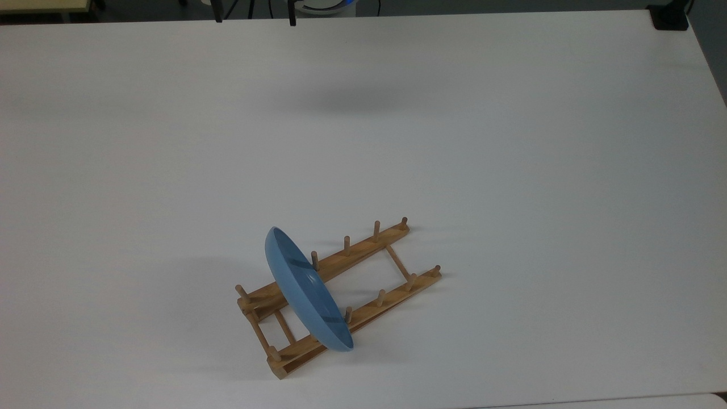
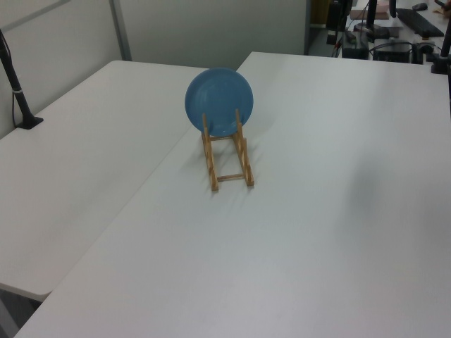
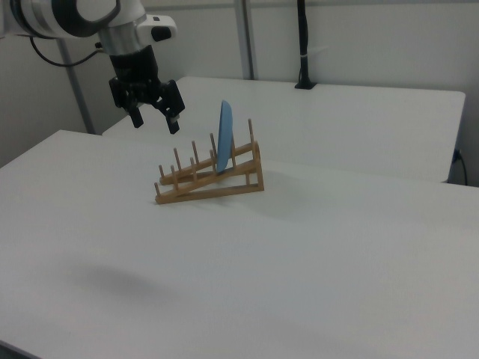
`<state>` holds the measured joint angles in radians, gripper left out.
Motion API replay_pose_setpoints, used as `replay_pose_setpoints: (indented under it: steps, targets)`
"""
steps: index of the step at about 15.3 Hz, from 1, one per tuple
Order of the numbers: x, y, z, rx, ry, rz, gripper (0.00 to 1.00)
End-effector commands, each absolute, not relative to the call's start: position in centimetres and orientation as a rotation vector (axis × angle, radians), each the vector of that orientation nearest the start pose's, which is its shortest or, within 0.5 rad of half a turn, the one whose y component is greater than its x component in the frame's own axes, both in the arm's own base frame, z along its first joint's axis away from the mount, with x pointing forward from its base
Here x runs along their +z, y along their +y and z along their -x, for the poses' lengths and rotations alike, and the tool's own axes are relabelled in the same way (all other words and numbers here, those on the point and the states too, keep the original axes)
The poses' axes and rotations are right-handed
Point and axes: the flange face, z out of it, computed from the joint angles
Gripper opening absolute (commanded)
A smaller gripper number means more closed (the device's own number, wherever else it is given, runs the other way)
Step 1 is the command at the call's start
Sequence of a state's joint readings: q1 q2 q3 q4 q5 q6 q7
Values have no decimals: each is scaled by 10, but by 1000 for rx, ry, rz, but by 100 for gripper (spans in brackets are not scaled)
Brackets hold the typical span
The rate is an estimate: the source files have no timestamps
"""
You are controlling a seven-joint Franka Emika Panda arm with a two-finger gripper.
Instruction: Pick plate from plate rack
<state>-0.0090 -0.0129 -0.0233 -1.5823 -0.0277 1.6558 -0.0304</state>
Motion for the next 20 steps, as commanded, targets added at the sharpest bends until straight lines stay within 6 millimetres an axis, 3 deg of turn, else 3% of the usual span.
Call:
replay_pose_setpoints:
  steps: [1, 8, 11, 13, 16, 20]
  targets:
    - [633, -21, -555, -161, -66, 3148, 100]
    - [631, -40, -554, -137, -448, 3143, 100]
    - [620, -48, -566, -130, -412, 3165, 100]
    - [621, -48, -581, -256, -397, 3197, 100]
    - [632, -46, -599, -519, -228, 3228, 100]
    - [633, -41, -622, -783, -138, 3181, 100]
